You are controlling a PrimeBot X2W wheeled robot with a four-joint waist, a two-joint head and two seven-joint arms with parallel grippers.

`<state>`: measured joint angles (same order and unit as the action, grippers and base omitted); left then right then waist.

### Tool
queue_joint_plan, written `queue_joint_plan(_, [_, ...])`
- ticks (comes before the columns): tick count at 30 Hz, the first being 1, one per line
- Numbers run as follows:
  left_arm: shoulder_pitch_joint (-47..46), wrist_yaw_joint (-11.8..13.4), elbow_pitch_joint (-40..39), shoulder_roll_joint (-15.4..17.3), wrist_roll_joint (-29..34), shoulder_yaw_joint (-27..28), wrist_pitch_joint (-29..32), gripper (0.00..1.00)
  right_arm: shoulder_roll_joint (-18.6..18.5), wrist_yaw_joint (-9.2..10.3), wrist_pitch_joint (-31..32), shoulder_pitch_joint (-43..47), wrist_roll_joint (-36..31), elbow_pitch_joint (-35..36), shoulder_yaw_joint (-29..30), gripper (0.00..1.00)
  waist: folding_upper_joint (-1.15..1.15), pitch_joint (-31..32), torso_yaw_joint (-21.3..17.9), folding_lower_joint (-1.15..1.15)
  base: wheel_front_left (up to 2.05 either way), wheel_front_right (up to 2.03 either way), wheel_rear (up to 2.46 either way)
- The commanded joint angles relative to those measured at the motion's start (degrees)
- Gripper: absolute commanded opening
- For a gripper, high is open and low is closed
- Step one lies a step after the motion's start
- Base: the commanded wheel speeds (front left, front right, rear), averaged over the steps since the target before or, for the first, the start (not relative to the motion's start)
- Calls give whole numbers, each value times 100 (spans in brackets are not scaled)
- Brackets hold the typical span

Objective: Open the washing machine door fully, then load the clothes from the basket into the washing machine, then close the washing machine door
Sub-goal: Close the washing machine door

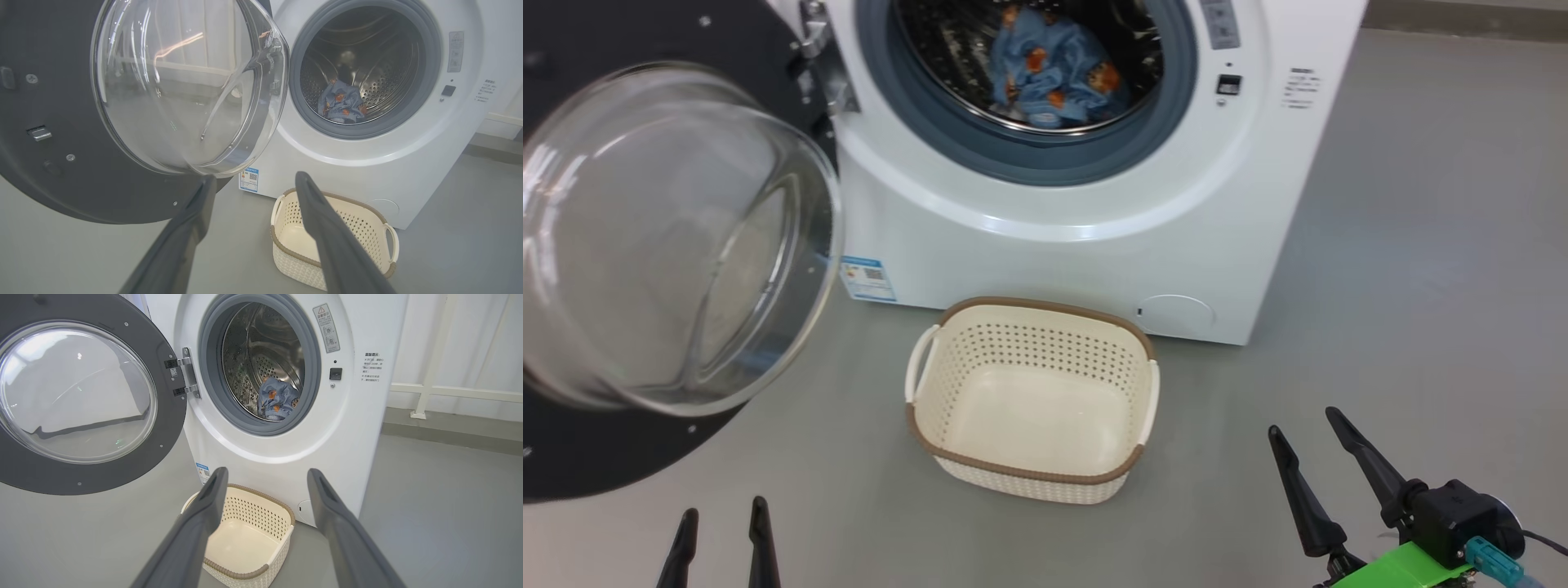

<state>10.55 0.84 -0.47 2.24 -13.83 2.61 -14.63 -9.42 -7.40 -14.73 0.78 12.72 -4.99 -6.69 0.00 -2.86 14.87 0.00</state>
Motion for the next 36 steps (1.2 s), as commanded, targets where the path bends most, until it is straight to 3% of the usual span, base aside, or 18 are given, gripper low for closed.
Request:
queue_joint_plan(1, [-170, 53, -178, 64, 72, 210, -37, 100, -89, -9, -27, -199, -51, 118, -149, 100, 0, 28, 270, 0, 0, 0, 0])
queue_joint_plan(20, [-93, 243, -264, 64, -97, 115, -37, 100, -198, -9, -27, -255, -13, 84, -286, 100, 0, 60, 1391, 0, 0, 0, 0])
queue_joint_plan(36, [-30, 408, -388, 64, -253, 162, -37, 100, -259, -9, -27, -434, 15, 4, -500, 100, 0, -11, 1583, 0, 0, 0, 0])
